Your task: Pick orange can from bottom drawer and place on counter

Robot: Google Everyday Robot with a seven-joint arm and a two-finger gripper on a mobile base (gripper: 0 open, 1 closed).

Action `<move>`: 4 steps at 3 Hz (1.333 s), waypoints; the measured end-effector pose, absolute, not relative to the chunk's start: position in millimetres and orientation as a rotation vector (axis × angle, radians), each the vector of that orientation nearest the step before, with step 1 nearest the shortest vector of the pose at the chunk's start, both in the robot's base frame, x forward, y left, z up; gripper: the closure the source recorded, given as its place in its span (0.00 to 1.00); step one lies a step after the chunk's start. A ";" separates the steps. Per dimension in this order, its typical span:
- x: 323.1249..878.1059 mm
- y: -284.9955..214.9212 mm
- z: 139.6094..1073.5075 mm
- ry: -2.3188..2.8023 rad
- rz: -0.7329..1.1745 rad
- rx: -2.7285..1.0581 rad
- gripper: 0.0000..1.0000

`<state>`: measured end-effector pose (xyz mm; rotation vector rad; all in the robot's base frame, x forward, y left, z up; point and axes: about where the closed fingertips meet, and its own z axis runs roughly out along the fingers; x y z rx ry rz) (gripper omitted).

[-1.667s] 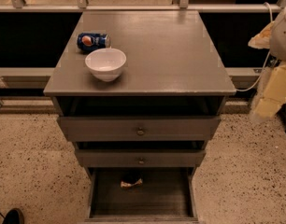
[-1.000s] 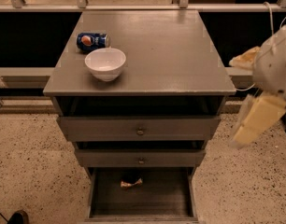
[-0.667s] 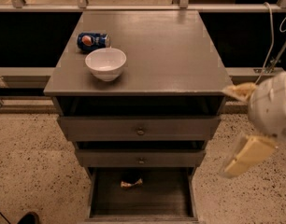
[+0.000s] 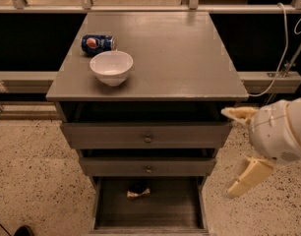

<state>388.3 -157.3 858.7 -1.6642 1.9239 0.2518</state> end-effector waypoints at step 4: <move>379.8 -83.9 744.7 1.618 0.469 -1.701 0.00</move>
Offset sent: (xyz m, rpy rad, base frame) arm -0.0188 0.0839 -0.1606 0.3500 -0.2270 0.3495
